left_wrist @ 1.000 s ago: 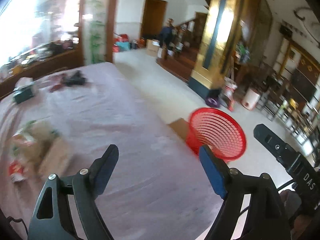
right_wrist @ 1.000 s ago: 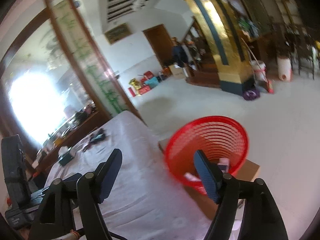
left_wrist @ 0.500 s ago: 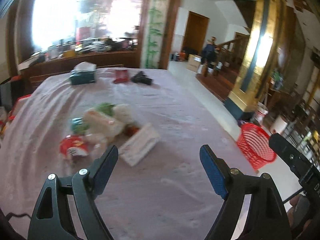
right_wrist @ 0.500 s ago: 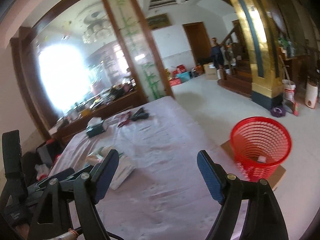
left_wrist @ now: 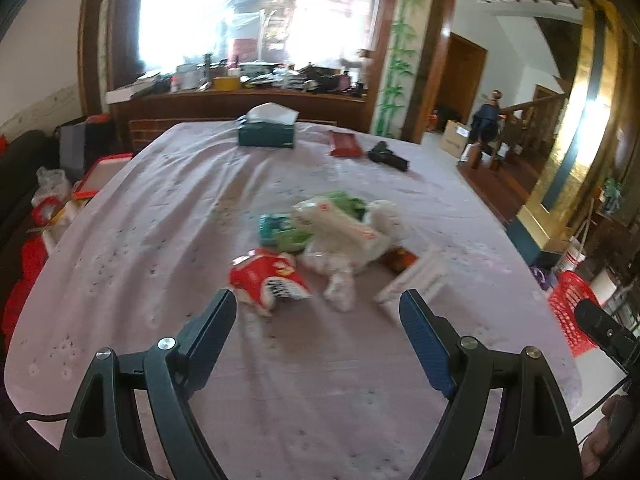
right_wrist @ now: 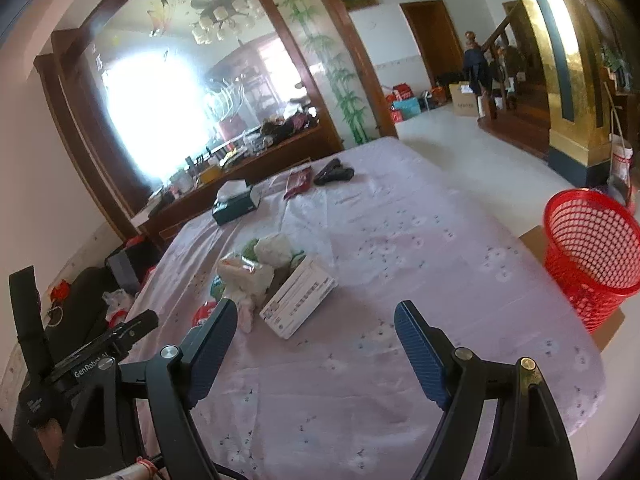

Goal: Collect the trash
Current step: 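Move both open tools back over the table toward the red snack box and medicine box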

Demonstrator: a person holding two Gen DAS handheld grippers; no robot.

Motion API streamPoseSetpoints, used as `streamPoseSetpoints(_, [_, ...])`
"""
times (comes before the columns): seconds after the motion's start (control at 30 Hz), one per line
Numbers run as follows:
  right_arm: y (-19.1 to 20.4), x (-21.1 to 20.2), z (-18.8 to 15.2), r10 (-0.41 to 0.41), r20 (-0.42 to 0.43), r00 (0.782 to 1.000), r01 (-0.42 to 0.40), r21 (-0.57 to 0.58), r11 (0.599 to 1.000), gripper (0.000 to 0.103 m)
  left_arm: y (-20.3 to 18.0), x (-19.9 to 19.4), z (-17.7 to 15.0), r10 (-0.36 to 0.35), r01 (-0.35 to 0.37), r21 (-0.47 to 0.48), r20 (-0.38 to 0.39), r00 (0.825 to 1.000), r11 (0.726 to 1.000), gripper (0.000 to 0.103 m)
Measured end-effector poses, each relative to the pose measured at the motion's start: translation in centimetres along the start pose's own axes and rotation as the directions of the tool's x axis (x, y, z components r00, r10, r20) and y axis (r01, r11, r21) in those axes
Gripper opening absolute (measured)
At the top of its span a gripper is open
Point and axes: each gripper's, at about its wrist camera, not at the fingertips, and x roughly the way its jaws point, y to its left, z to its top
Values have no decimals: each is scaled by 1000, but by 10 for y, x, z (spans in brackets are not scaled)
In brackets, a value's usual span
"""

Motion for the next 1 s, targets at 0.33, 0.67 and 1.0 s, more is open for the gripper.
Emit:
streamPoseSetpoints(0.33, [7,68,-3,52,-127,991,-47,37,998,84,31,45,7,25,-29,-48,-88,996,998,82])
streamPoseSetpoints(0.67, [0,136,3,82,-234,969,-43,170,985,84,72,84,11,25,-51,-147,-175,984,988,82])
streamPoseSetpoints(1.0, [-1,190,5,82,-304,949,-4,247,969,84,74,125,17,-9,-36,-168,-260,966,985,82])
